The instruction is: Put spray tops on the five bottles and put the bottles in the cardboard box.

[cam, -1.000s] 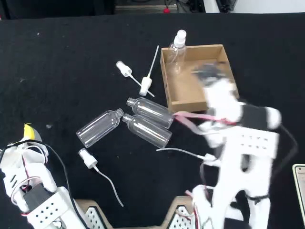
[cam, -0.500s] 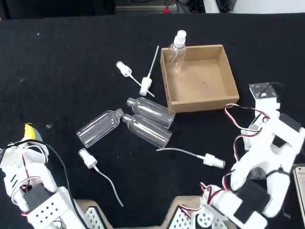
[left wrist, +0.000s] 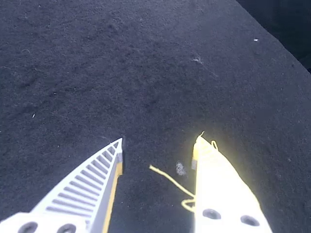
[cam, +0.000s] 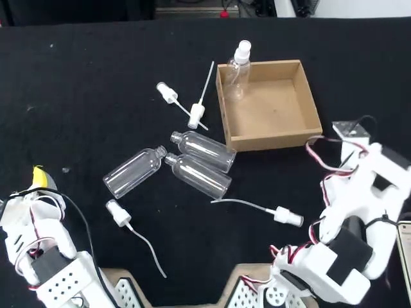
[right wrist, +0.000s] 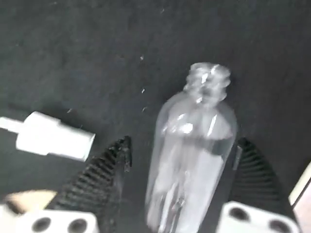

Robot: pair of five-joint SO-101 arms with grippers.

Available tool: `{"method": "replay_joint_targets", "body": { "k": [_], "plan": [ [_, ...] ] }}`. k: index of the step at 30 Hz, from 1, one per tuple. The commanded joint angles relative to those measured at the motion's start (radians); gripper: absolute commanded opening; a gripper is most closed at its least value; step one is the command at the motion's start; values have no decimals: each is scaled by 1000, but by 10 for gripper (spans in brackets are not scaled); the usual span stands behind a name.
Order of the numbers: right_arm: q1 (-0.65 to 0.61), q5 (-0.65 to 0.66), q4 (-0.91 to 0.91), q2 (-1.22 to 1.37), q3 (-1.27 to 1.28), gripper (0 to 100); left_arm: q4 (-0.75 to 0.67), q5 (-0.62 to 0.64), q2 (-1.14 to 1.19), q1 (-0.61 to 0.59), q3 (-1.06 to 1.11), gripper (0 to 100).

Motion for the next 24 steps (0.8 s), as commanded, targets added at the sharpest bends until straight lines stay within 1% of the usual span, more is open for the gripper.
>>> {"method": "replay_joint_targets", "body": {
  "k": [1,3,5,12,17,24],
  "plan": [
    [14,-11,146,-5,-122,289,-20,-11,-8,2,-10,227],
    [14,-11,187,-5,-128,286,-20,-11,-8,2,-10,227],
    [15,-11,189,-5,-125,286,-20,-11,-8,2,-10,227],
    [61,-2,84,-4,-122,286,-20,-11,-8,2,-10,227],
    [84,80,71,-4,-93,286,-20,-11,-8,2,-10,227],
    [98,115,21,10,-18,286,-20,-11,-8,2,-10,227]
  ]
}}
